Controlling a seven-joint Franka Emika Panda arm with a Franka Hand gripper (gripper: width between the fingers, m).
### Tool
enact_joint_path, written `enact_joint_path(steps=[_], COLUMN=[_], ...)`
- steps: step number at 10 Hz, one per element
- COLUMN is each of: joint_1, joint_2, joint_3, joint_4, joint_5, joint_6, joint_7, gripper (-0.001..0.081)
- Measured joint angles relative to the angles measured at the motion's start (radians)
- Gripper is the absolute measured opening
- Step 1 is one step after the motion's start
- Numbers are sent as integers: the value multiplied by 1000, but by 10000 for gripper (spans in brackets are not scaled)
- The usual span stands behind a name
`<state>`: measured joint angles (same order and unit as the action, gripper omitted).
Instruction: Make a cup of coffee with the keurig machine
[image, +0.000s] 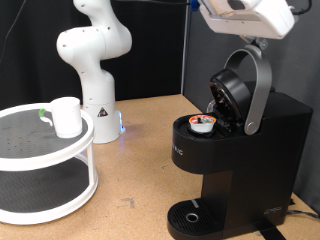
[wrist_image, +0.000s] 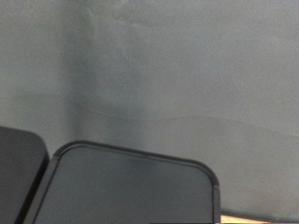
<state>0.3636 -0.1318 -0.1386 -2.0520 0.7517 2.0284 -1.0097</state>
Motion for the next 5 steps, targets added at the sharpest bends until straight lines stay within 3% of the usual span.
enact_joint_path(steps=[5], joint_1=[-43], joint_2=[-51], joint_3=[-46], joint_4=[-32], joint_5=[-80], joint_6=[-64], joint_7=[-75], gripper=[0])
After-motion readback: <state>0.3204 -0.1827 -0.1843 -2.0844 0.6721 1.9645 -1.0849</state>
